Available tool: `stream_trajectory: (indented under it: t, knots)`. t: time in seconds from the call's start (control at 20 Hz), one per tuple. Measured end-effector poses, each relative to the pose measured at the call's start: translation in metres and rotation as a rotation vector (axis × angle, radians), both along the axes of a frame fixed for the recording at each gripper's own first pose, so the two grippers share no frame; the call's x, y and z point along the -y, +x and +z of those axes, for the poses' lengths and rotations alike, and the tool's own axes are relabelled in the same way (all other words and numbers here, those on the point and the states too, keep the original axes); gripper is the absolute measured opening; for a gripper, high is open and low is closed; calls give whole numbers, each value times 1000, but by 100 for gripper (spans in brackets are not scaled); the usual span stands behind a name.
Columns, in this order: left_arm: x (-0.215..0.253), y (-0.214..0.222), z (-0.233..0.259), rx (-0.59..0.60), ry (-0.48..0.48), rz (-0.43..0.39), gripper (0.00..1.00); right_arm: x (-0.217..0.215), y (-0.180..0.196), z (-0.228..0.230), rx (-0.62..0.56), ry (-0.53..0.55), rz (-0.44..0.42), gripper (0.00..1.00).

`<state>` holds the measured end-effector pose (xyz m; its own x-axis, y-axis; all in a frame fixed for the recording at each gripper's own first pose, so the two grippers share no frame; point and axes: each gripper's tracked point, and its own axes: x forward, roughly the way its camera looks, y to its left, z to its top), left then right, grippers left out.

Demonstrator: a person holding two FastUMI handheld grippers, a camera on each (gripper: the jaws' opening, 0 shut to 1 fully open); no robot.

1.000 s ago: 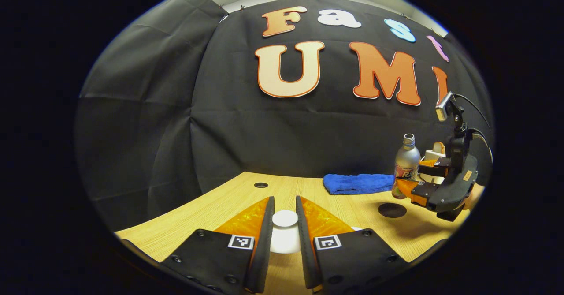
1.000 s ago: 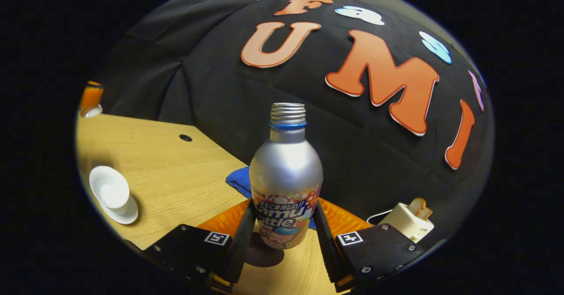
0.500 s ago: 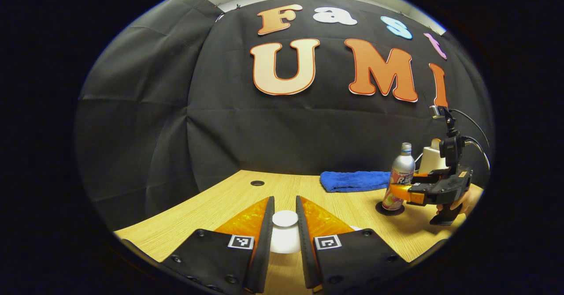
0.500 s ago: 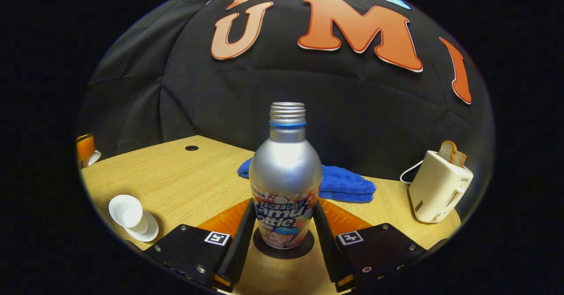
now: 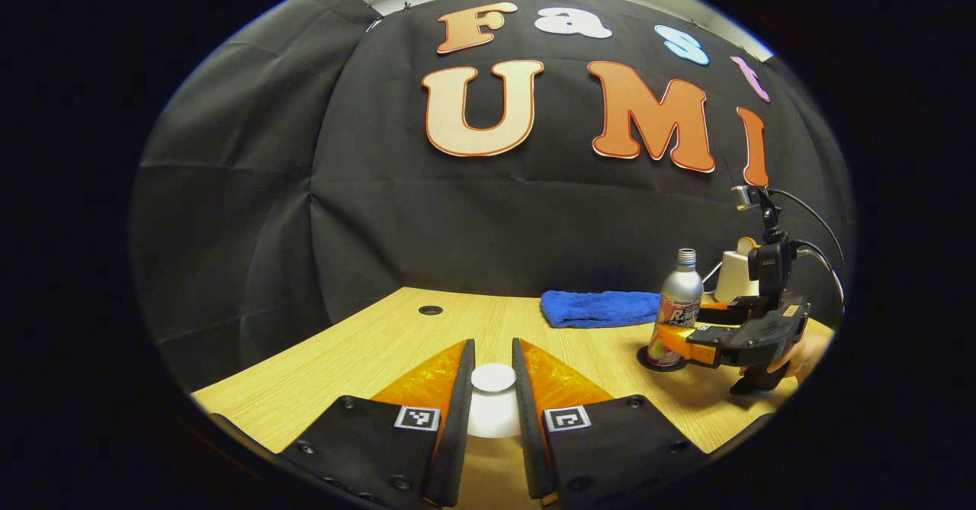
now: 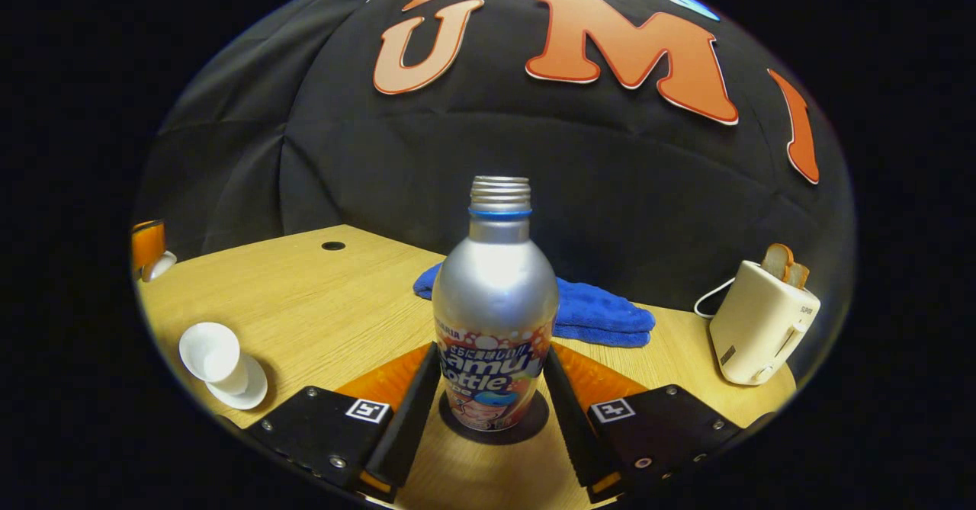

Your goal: Open the teacup lid with one hand, grasp the water bottle and pour water into the teacup with the other hand; after pouring, place the water bottle on the coaster and then close the teacup lid.

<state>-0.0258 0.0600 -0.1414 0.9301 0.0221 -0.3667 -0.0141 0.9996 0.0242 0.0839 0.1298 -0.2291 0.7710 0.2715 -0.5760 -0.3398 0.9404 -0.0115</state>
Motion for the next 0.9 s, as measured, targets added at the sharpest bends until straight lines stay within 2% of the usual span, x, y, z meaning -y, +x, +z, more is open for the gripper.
stream_trajectory:
  t: [0.15,0.25,0.3,0.35,0.4,0.5,0.55,0.65,0.7,0.8,0.85,0.9]
  knots:
    - [11,6,-6,-7,-21,-17,36,-2,-4,8,-1,13,15,84]
    - [17,8,-7,-13,-22,-26,36,8,-1,14,25,-12,-9,87]
    - [21,8,-9,-17,-24,-30,32,12,-1,14,20,-17,-16,88]
    - [24,9,-9,-16,-31,-36,36,16,-3,11,16,-17,-25,88]
    - [27,10,-10,-17,-33,-41,32,19,-2,13,18,-11,-30,88]
    - [33,11,-16,-29,-40,-53,32,25,-2,21,25,3,-43,89]
    - [37,11,-19,-38,-49,-60,36,30,-2,27,34,10,-54,90]
    - [44,12,-27,-55,-61,-70,36,37,-4,43,60,32,-70,91]
    - [46,11,-31,-61,-64,-75,32,41,-7,52,77,42,-76,91]
    - [53,10,-40,-76,-69,-84,40,50,-10,70,116,62,-97,91]
    - [55,9,-44,-84,-71,-88,32,53,-12,79,133,74,-106,91]
    - [58,8,-46,-90,-71,-91,36,55,-16,86,147,87,-109,90]
